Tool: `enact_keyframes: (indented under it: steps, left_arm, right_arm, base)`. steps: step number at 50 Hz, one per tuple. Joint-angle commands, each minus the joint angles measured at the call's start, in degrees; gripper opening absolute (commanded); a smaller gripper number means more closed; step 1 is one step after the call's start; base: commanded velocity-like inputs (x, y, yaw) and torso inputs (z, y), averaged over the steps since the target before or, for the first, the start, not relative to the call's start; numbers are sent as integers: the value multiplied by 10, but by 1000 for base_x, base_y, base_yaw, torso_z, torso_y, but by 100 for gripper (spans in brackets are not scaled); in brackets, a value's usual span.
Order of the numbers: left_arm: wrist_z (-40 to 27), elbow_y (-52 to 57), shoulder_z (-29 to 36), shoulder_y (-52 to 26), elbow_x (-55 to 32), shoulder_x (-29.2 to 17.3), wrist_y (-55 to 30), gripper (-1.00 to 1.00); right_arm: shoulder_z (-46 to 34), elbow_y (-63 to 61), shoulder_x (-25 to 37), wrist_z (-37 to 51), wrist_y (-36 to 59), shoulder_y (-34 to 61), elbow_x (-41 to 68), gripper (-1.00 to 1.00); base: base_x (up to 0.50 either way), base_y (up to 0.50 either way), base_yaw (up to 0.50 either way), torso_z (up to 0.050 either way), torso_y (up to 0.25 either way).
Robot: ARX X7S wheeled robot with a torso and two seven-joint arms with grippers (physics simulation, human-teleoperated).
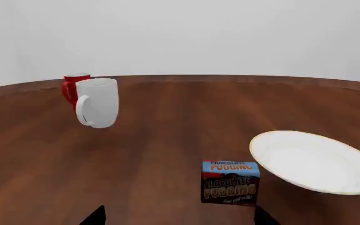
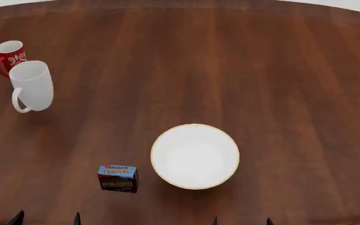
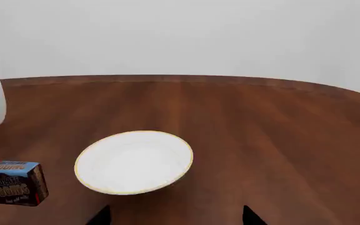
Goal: Put the white mug on the plate.
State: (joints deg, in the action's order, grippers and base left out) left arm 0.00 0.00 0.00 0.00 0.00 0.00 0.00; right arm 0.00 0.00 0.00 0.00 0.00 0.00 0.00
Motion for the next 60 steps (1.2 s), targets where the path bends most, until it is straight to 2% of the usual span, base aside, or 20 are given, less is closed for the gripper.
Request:
enact_keyframes:
  steps: [1, 28, 49, 60]
  left_arm:
    - [-10, 1, 10, -1, -9, -9, -2, 100]
    - [-40, 51, 45, 6, -42, -46, -26, 100]
    - [-47, 96, 58, -32, -49, -79, -101, 100]
    - [-45, 138, 60, -64, -60, -95, -162, 100]
  right_arm:
    - [-7, -5, 5, 7, 4, -1, 5, 100]
    - [-52, -25, 43, 47, 29, 3, 36, 100]
    - [-33, -268, 81, 105, 194, -61, 27, 100]
    - [24, -409, 91, 140, 276, -112, 42, 100]
  base:
    - [0, 0, 0, 0, 0]
    - [0, 0, 0, 0, 0]
    - [0, 0, 0, 0, 0]
    - [0, 0, 0, 0, 0]
